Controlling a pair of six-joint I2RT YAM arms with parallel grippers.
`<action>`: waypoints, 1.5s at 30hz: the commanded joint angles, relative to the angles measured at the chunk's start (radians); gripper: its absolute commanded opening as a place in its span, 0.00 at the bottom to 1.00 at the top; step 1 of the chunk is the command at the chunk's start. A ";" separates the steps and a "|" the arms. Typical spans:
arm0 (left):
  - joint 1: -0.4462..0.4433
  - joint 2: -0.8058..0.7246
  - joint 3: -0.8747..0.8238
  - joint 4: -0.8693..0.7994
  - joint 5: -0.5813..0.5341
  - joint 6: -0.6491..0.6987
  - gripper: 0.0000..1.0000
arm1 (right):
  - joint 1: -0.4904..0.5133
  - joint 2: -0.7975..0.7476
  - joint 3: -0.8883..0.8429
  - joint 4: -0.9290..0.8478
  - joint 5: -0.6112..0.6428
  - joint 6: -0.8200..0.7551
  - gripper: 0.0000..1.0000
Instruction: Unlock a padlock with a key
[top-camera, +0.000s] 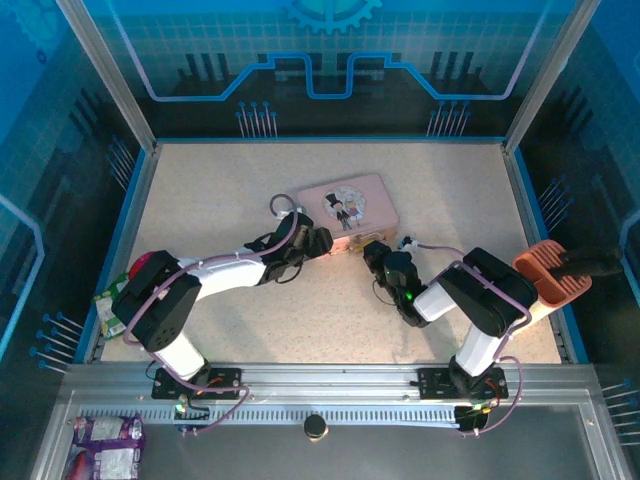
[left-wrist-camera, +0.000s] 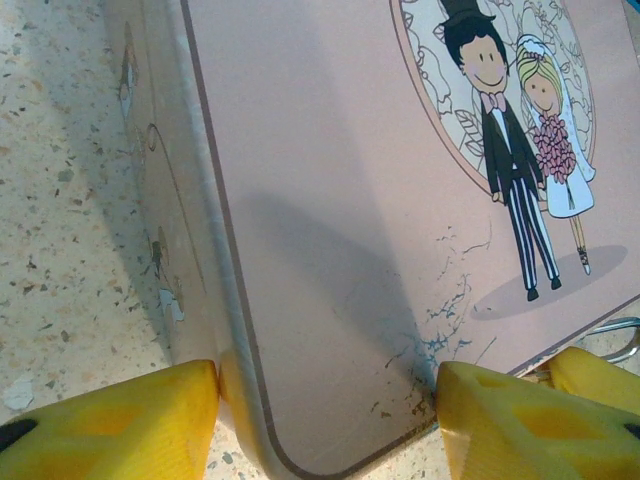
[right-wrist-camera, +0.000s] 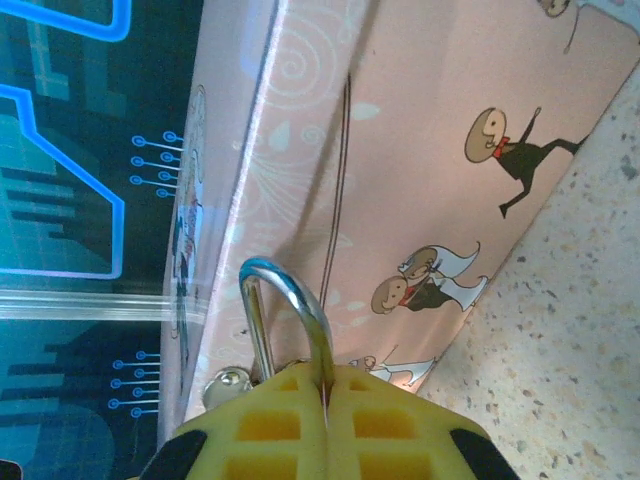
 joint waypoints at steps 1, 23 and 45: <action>0.017 0.038 0.005 -0.064 -0.001 0.015 0.60 | -0.017 -0.052 0.011 0.001 0.028 0.003 0.00; 0.076 -0.461 -0.346 0.168 0.013 0.377 0.66 | 0.010 -0.775 0.172 -1.214 -0.255 -0.642 0.00; 0.121 -0.702 -0.504 0.151 -0.122 0.403 0.69 | 0.273 -0.532 0.239 -1.408 -0.135 -0.801 0.00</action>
